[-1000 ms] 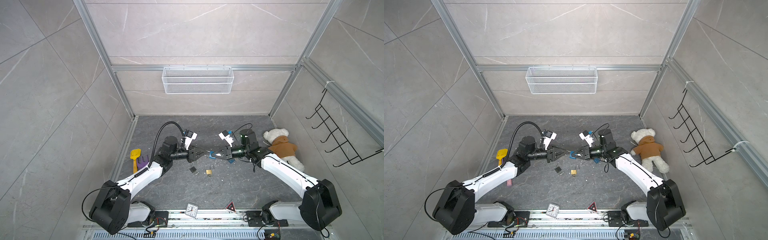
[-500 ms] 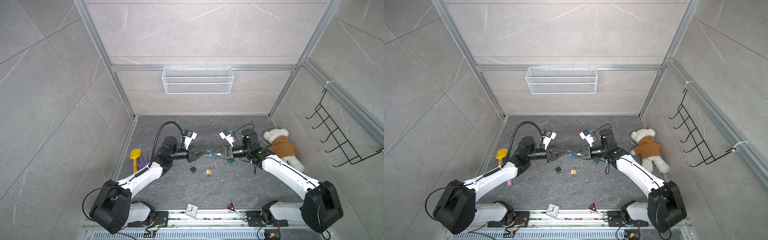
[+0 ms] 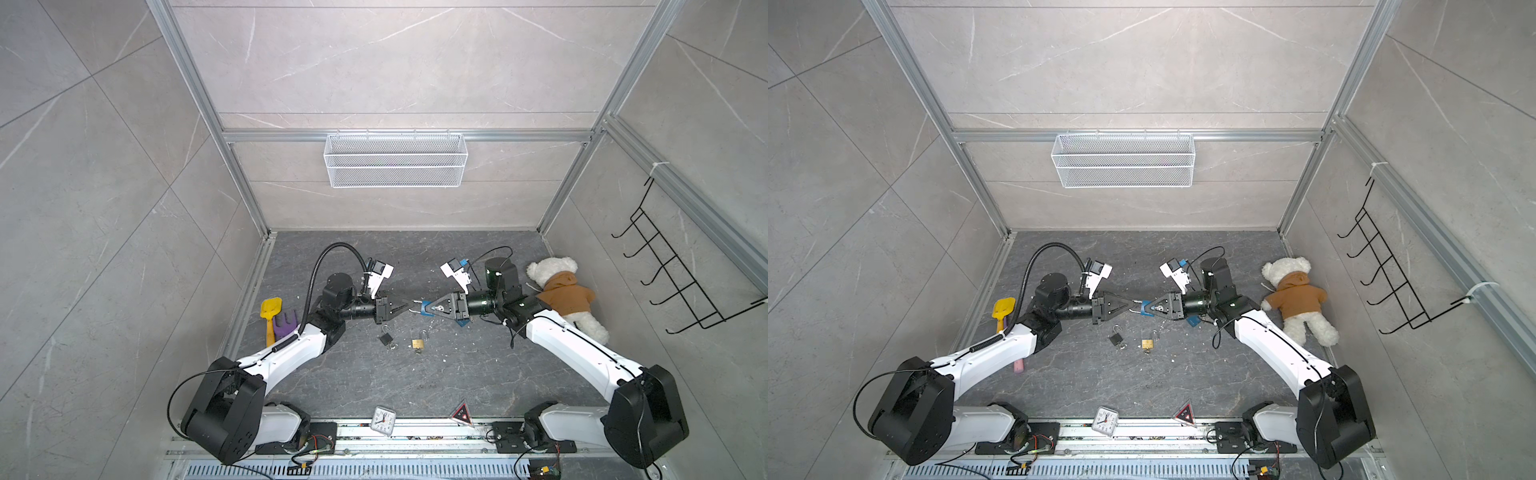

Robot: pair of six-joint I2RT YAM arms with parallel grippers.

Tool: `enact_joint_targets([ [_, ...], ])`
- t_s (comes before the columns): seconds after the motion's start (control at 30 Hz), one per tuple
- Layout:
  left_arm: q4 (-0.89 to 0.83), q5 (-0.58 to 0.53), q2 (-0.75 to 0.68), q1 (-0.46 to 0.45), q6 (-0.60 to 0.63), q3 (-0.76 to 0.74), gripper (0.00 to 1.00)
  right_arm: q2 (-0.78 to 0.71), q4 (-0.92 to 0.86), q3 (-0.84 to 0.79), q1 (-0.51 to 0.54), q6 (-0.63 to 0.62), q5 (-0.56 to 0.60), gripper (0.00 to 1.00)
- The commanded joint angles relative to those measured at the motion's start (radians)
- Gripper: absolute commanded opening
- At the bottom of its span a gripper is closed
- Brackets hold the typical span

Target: Lock with the key

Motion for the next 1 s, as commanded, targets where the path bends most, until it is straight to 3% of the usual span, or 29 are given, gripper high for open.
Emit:
enact_joint_targets([
  [0.0,0.079,0.055,-0.024,-0.012,-0.02,-0.009,0.0,-0.024,-0.011,-0.006,-0.001,-0.042,0.067,0.0],
  [0.97,0.152,0.038,0.037,-0.129,-0.031,0.008,0.0,0.053,0.149,-0.028,0.0,0.009,0.053,0.0],
])
